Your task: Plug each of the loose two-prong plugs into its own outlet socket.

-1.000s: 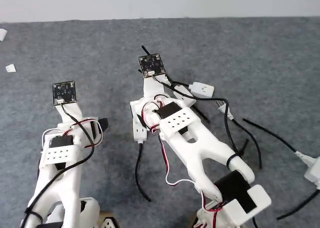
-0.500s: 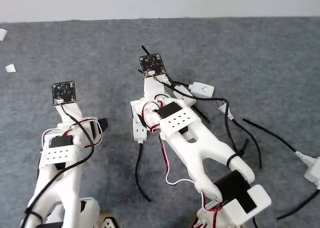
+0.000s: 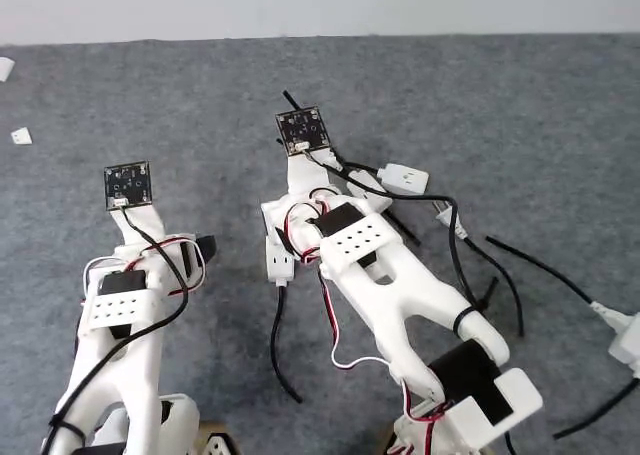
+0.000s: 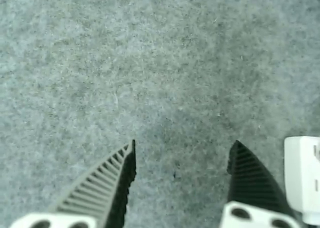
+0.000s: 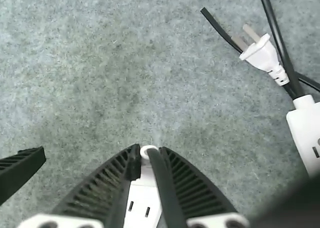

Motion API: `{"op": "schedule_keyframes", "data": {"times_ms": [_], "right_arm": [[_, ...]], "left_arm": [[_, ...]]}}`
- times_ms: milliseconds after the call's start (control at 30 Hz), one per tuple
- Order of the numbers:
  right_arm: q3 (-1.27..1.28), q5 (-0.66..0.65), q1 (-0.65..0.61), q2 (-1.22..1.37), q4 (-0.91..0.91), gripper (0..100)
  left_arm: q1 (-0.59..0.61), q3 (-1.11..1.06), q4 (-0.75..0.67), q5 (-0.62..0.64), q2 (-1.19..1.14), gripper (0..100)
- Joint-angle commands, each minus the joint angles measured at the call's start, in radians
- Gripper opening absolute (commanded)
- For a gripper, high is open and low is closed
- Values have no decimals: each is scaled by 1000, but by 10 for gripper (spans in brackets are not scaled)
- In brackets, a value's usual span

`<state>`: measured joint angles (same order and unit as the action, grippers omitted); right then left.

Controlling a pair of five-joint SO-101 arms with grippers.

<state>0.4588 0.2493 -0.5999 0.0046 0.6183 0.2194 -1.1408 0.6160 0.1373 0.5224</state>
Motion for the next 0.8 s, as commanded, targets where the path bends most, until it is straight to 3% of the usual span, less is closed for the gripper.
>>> {"op": "schedule_keyframes", "data": {"times_ms": [0, 767], "right_arm": [[-37, -12, 18, -19, -12, 8], [-5, -48, 10, -19, -90, 8]], "left_arm": [[6, 12, -21, -6, 29, 279], [3, 13, -3, -6, 29, 279]]}}
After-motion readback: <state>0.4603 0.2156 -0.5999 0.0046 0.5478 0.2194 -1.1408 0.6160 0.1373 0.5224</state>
